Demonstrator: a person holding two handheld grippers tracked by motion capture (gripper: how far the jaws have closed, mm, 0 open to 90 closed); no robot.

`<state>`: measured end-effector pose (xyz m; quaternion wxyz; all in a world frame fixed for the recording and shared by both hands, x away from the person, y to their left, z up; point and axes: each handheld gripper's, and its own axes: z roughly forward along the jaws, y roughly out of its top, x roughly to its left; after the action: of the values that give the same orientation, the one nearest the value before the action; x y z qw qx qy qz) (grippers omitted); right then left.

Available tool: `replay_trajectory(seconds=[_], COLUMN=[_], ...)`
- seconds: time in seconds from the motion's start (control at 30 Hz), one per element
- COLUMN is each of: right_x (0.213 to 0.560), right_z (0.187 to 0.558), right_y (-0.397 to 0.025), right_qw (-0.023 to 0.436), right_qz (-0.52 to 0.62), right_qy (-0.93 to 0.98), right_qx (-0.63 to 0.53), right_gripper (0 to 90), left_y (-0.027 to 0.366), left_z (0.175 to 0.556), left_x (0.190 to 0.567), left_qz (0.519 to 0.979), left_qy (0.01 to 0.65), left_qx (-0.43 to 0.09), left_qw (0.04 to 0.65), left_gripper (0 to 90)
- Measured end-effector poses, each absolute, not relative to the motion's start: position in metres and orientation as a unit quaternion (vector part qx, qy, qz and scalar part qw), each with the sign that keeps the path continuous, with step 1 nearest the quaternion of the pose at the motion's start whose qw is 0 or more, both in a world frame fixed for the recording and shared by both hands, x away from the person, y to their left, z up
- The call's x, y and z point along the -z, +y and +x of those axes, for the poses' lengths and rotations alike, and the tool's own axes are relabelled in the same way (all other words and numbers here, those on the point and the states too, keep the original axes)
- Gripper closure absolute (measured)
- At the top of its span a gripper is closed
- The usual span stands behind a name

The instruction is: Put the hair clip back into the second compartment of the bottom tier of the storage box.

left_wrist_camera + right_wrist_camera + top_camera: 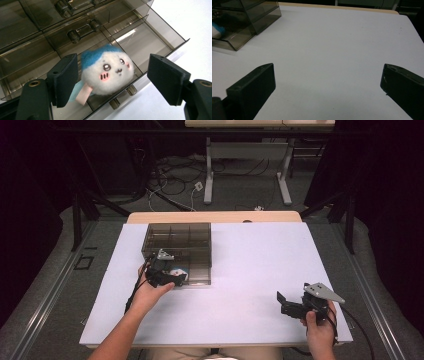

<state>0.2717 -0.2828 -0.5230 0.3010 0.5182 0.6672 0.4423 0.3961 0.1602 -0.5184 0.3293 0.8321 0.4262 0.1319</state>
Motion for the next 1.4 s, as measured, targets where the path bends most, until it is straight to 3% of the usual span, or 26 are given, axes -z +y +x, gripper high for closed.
replay_trajectory(seconds=[0.63, 1.03, 1.4], right_x=[0.523, 0.524, 0.523], right_z=[0.27, 0.272, 0.271], right_y=[-0.285, -0.285, -0.286], right_qw=[0.3, 0.304, 0.3], right_qz=[0.521, 0.521, 0.521], right_qy=[0.669, 0.665, 0.669], right_qx=[-0.437, -0.441, -0.437], right_gripper=[0.0, 0.0, 0.0], left_y=[0.162, 0.165, 0.168], left_z=[0.392, 0.39, 0.386], left_x=[0.511, 0.508, 0.5], left_qz=[0.812, 0.801, 0.784], left_qy=[0.438, 0.443, 0.45], left_qx=[-0.161, -0.151, -0.152], left_qw=[0.35, 0.372, 0.399], left_gripper=[12.3, 1.3, 0.8])
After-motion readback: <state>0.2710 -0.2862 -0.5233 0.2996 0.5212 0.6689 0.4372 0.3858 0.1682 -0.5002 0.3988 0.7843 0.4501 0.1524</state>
